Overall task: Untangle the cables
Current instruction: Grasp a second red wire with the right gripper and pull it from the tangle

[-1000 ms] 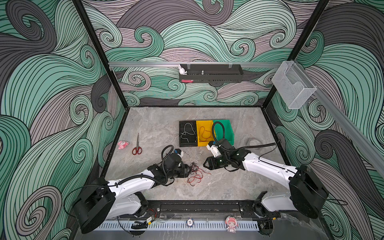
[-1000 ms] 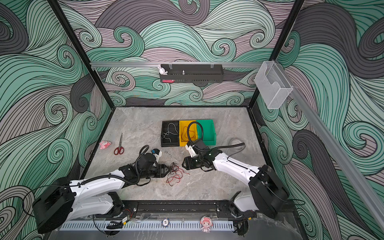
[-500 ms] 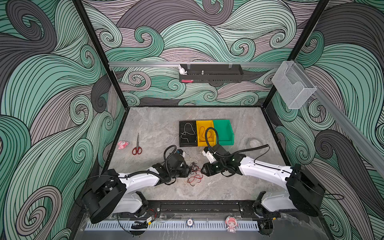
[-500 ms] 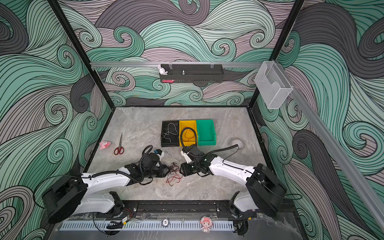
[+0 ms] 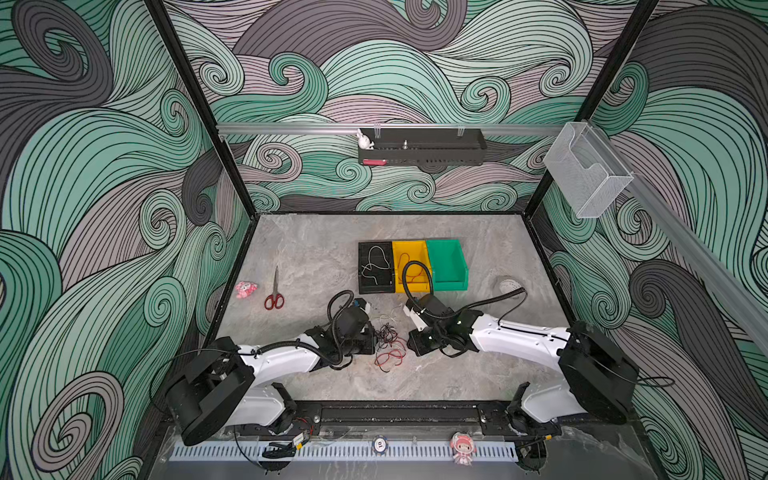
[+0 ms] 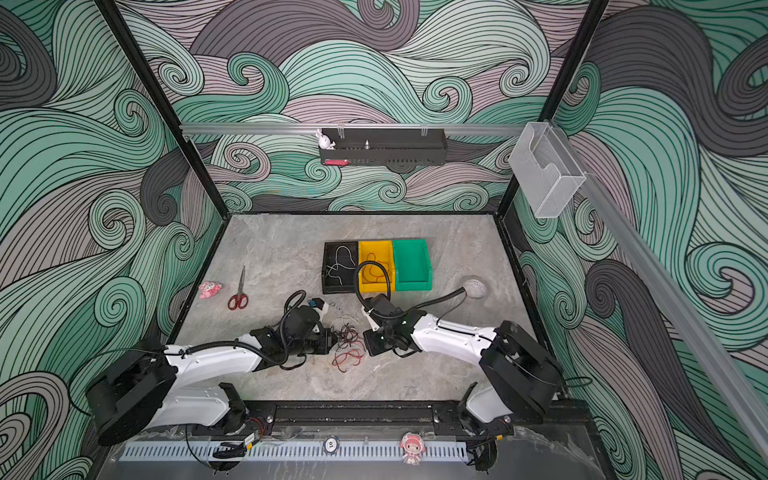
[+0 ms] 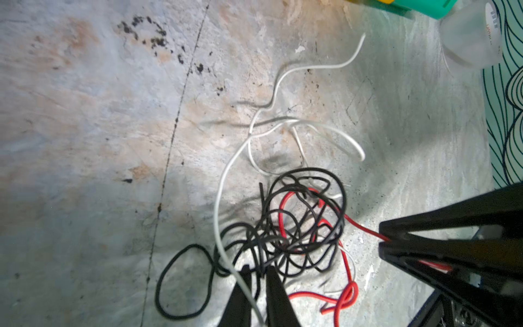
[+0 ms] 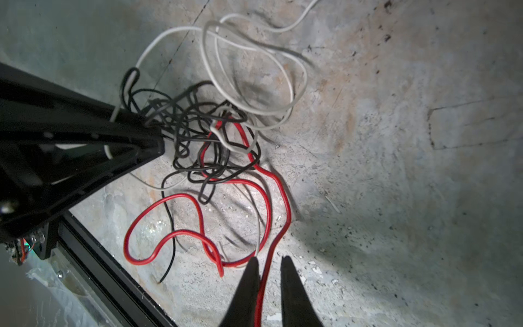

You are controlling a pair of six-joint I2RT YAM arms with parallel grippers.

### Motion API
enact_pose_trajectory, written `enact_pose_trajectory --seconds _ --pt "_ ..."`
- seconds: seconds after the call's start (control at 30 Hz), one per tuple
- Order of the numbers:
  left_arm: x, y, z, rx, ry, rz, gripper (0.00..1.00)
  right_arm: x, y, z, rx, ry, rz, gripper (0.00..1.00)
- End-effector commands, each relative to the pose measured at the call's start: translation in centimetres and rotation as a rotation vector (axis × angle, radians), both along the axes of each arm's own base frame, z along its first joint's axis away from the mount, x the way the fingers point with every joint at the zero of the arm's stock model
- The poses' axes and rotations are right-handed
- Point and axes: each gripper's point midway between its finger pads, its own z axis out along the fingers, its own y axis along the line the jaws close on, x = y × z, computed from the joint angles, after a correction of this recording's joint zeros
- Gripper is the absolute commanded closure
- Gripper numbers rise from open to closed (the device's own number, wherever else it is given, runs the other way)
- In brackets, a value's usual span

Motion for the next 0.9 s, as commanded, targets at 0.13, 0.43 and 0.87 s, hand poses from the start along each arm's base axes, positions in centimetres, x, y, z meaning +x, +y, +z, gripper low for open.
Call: enact_pose_trajectory --seconds 0.13,0.43,0.87 --pt "0.5 -0.3 0.9 -0.008 -0.025 0.015 1.0 0.9 -2.3 0.4 -0.083 -0.093 -0.05 0.96" --pt "0.3 1.2 1.0 0.02 -0.045 0.054 1.0 1.6 -5.2 1.2 -0.152 -0.16 -0.098 0.99" --pt "-0.4 5.4 1.4 0.095 -0.077 0.167 1.0 2.6 -8.6 2.0 -0.165 -0.182 -0.168 0.99"
